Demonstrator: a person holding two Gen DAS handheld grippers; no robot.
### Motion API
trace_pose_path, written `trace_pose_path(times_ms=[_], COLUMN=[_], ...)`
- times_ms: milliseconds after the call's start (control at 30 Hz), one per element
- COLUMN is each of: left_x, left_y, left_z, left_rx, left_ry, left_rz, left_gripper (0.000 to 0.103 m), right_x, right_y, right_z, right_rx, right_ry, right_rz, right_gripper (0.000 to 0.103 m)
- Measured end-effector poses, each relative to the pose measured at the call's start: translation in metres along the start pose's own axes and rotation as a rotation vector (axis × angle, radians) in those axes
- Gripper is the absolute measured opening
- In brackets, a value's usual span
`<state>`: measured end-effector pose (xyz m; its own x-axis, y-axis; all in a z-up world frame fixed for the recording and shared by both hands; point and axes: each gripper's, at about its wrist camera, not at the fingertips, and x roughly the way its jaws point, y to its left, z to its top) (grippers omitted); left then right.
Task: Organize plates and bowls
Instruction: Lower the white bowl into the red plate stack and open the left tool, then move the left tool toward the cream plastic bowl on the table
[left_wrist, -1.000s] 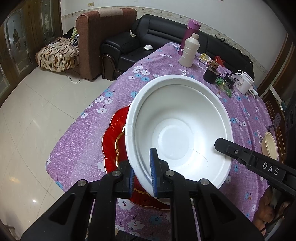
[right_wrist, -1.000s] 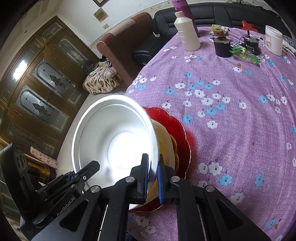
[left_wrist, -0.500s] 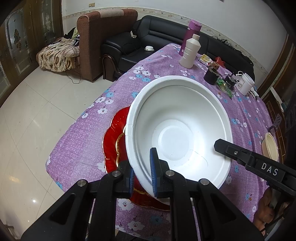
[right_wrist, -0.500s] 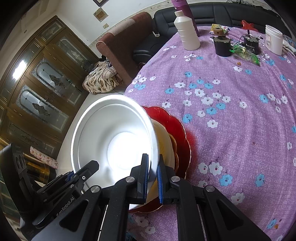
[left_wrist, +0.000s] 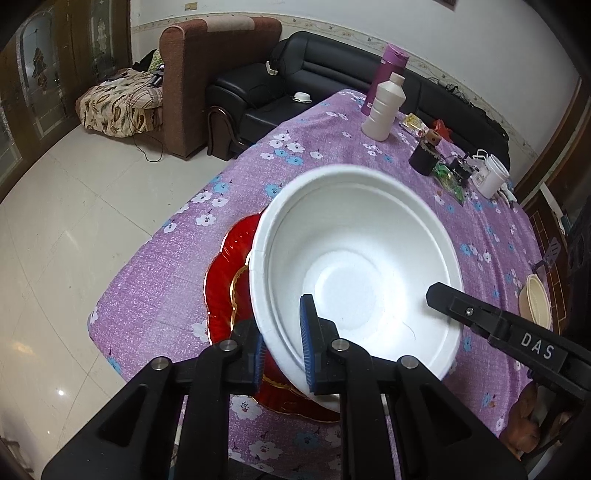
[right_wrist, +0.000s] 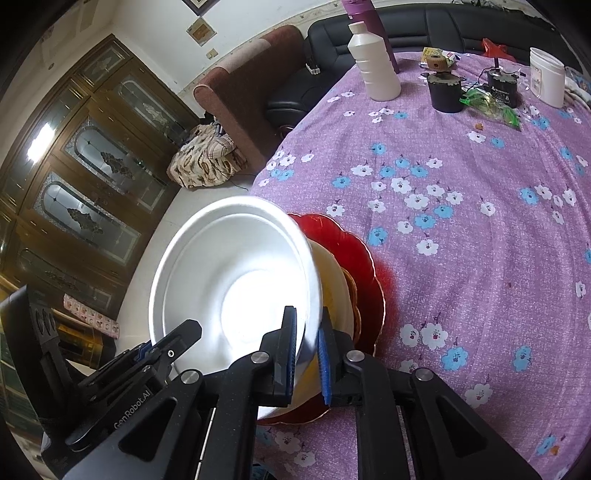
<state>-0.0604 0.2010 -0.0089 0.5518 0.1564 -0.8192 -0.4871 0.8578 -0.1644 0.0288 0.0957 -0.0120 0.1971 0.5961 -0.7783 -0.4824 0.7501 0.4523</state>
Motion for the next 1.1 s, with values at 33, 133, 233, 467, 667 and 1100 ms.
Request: trace_pose_path(times_ms=[33,133,233,467,667,1100], left_x=[0.0,0.001,0.0,-0.017,-0.023,-0.034], left_y=[0.0,-0.001,-0.004,-0.005,-0.012,-0.084], left_z=[0.0,0.001,0.0,0.003,0.005,0.006], left_rx=[-0.002,-0.003,0.004,0.003,0.021,0.094], left_ry=[-0.003,0.001,0.0,-0.099,-0.124,-0.141], left_rz=[0.002,0.011,0.016,0.068,0.072,-0.104], left_gripper=[0.015,0.017,0.026,0.056,0.061,0.078], right_x=[-0.001,-0.003,-0.004,-0.009,-0.019,-0.086], right_y=[0.0,0.0,0.0,-0.002,-0.002,-0.074], right_z=[0.0,0.0,0.001,0.002,0.002,-0.025], right_rx=[0.001,0.0,0.0,0.015,0.012,0.094], right_ry=[-0.003,-0.011,-0.013,-0.038,-0.058,-0.16], right_rz=[0.004,0.01,0.014,0.03,0.049,-0.01], right_gripper=[0.012,0.012,0.013,0.026,0.029,0.046])
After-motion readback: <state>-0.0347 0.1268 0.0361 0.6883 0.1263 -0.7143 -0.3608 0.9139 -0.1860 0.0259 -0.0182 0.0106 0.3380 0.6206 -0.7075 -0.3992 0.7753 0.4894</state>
